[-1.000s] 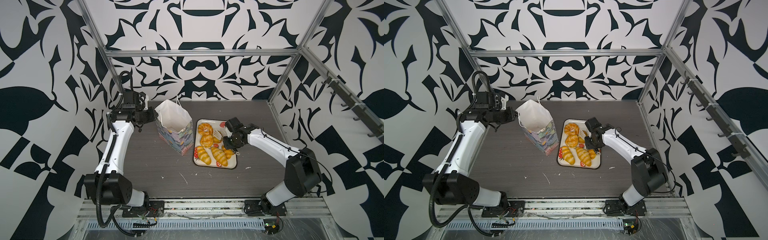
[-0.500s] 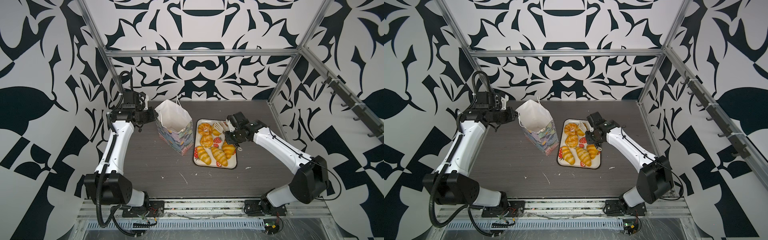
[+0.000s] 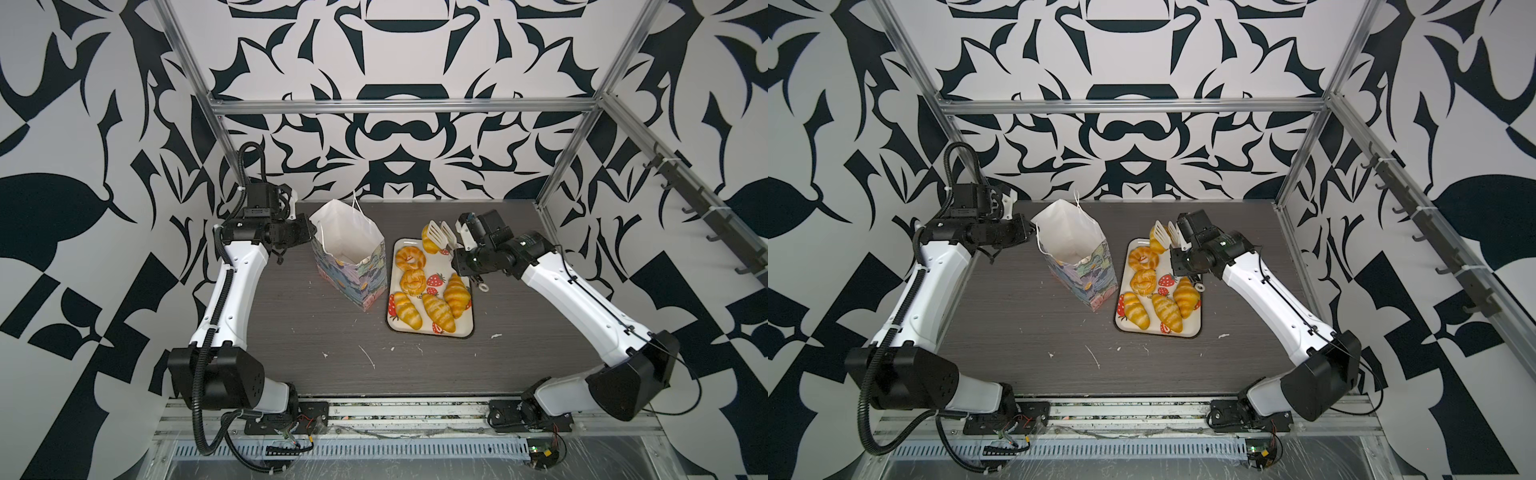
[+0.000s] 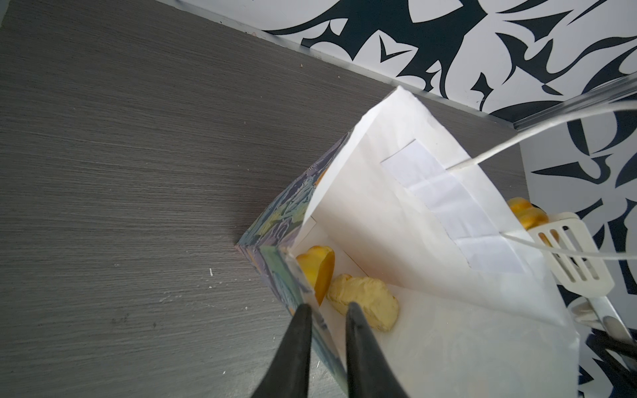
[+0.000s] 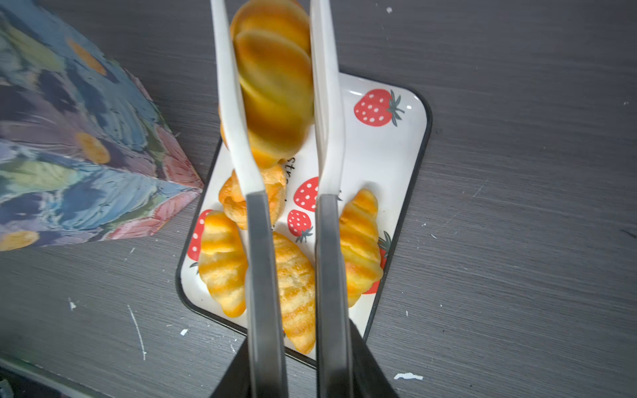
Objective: Pack bread into a paper bag
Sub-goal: Pick up the bread from the tray, then place the bread in the paper bag.
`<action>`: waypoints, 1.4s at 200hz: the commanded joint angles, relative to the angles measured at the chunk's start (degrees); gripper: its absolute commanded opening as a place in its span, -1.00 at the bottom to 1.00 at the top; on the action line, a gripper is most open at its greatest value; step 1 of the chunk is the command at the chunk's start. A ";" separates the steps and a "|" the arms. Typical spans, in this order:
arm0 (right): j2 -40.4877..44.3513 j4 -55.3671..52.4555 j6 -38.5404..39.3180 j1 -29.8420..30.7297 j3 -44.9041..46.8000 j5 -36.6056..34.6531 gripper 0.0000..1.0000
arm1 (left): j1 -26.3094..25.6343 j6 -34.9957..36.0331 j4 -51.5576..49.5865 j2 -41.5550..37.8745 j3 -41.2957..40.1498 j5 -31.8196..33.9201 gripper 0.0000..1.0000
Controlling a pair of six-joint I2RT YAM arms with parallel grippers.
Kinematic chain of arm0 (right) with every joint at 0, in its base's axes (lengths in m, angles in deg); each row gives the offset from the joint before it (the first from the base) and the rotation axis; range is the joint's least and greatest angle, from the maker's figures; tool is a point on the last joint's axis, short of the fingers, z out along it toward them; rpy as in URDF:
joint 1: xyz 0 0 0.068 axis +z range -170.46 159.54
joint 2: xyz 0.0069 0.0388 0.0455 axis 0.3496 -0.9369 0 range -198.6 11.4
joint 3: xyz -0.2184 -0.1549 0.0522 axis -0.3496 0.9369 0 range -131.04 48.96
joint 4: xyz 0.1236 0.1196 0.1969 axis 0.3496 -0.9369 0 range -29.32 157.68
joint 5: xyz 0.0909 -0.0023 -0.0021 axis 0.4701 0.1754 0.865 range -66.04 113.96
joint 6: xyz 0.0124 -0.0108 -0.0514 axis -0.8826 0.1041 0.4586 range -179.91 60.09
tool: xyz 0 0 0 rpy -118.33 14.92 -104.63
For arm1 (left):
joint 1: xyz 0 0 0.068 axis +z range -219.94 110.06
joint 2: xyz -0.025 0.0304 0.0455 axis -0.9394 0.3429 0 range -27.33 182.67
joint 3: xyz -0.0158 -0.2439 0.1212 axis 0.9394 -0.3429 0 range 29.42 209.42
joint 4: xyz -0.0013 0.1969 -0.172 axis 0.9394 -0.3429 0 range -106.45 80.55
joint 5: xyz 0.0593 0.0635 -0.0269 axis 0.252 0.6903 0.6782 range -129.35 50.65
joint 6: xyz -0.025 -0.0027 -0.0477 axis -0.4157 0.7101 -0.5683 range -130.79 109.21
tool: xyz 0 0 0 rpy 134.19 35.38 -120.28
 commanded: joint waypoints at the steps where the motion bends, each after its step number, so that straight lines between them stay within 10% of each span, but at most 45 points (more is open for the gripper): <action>1: 2.55 -0.22 -0.60 2.99 -6.22 -1.74 -0.29 | -0.15 0.31 -1.35 0.05 -0.89 -0.17 -0.56; 163: -6.37 -2.53 2.33 23.79 -26.44 -9.04 -0.28 | -0.15 0.40 -1.57 -0.62 -1.05 0.01 -0.55; 280: -11.20 -1.23 2.69 26.20 -26.63 -8.88 -0.27 | -0.13 0.35 -1.53 -0.73 -1.42 -0.01 -0.55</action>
